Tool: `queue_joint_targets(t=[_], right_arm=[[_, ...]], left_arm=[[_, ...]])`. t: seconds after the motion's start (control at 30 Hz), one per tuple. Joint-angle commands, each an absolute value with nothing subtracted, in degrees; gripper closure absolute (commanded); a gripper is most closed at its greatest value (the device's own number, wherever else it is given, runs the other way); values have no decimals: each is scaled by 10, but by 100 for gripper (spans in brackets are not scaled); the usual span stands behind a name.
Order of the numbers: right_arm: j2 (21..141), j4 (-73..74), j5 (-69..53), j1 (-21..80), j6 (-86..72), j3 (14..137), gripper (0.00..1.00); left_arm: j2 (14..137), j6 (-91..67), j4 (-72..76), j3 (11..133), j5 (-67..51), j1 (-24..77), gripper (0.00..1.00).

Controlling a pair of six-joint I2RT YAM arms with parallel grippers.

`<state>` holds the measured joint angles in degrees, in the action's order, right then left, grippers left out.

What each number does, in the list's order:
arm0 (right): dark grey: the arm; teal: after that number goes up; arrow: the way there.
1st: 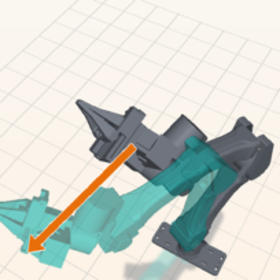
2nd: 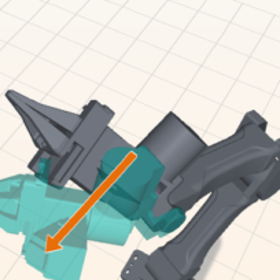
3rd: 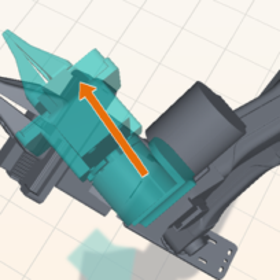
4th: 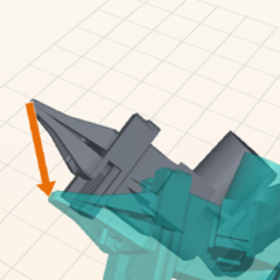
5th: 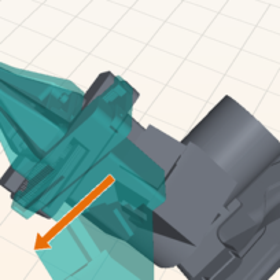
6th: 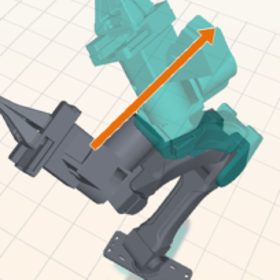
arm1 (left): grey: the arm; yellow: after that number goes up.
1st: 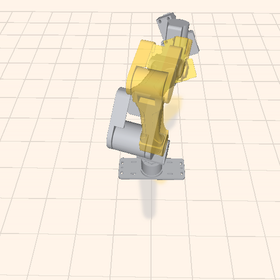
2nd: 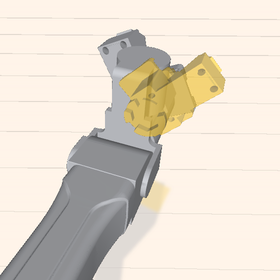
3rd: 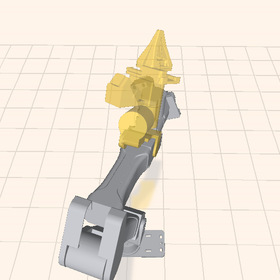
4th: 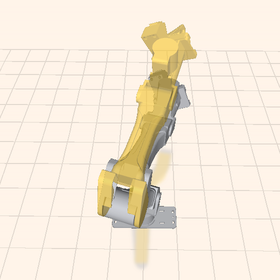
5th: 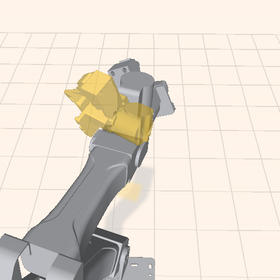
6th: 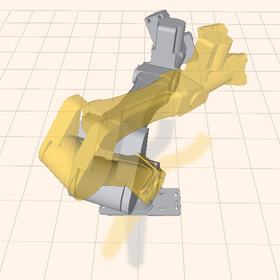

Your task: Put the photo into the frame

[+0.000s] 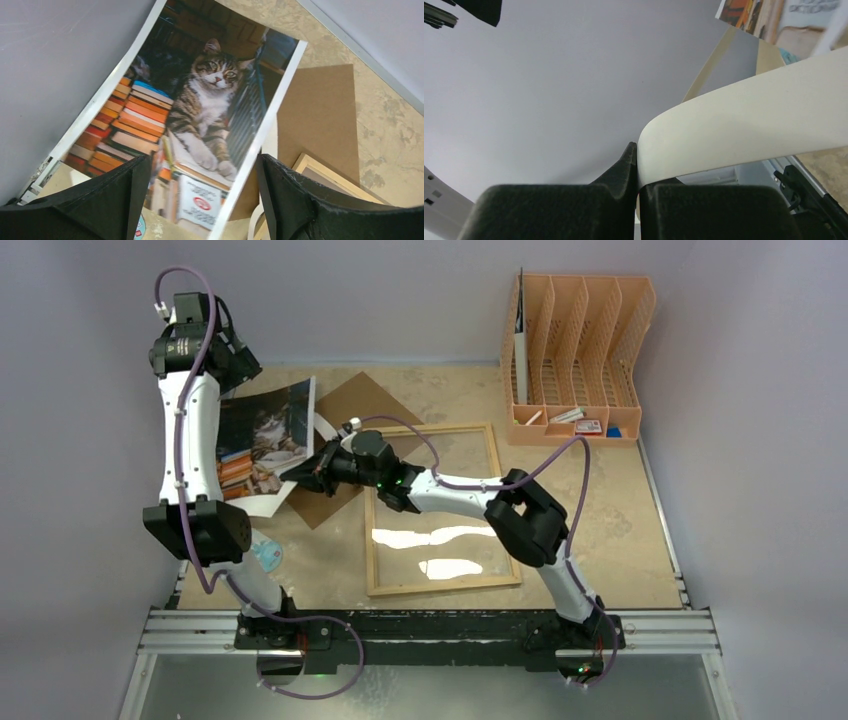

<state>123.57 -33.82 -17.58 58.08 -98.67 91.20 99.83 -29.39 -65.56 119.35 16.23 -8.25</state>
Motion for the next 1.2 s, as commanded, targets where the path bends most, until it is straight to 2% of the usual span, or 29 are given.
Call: queue_joint_targets(t=[0.0,0.3,0.6,1.0,1.17], right_arm=[[1189,-379,-204,595,-1010,943,100],[1151,-351,-189,597,-998,952,100],[1107,-248,-148,591,-903,961,100],[920,-133,-29,536,-766,820,99],[873,-109,-57,489,-701,820,98]], left_arm=[[970,-302,-658,1226,143,-89,20],[962,-312,-651,1230,133,-88,19],[956,-317,-646,1224,115,-88,19],[958,-318,-622,1197,59,-88,19],[965,-323,-602,1186,25,-88,19]])
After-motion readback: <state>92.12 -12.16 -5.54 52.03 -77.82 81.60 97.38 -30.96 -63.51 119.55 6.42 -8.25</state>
